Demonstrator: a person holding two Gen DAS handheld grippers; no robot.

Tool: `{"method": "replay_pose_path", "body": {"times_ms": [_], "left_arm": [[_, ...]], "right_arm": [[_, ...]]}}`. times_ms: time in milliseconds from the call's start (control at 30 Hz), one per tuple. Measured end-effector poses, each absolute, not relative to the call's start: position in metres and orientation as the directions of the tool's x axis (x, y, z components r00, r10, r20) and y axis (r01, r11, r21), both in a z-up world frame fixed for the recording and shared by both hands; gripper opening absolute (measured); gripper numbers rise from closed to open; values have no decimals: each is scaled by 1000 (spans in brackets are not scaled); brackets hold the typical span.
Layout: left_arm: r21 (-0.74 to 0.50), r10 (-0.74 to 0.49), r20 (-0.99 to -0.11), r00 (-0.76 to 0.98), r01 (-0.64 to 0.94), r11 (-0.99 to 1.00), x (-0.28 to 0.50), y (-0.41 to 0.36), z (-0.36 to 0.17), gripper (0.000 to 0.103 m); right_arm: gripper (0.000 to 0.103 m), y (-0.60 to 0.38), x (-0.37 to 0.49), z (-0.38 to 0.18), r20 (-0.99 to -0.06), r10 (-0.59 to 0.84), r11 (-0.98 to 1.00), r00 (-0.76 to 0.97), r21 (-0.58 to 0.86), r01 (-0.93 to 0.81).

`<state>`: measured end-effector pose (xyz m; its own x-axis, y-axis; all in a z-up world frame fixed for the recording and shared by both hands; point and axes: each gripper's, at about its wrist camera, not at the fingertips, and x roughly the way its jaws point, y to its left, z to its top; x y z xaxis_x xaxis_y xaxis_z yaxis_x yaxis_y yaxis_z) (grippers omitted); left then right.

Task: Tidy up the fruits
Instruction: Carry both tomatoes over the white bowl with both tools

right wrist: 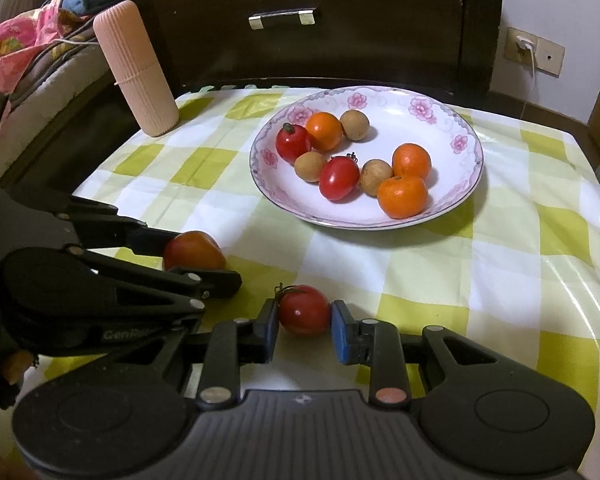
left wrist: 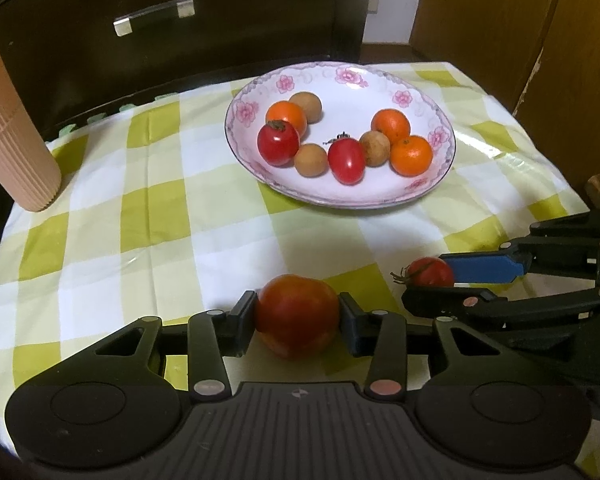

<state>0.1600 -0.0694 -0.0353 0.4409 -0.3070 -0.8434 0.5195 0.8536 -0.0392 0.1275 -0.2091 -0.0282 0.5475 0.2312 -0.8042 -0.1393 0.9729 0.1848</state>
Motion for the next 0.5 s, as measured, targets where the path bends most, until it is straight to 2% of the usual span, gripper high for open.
{"method": "replay_pose_path", "body": {"times_ms": [500], "left_arm": [[-76, -353, -792, 498, 493, 867, 178, -80, -3, 50]], "right_arm": [[29, -226, 135, 2, -737, 204, 975, 645, 209, -71]]}}
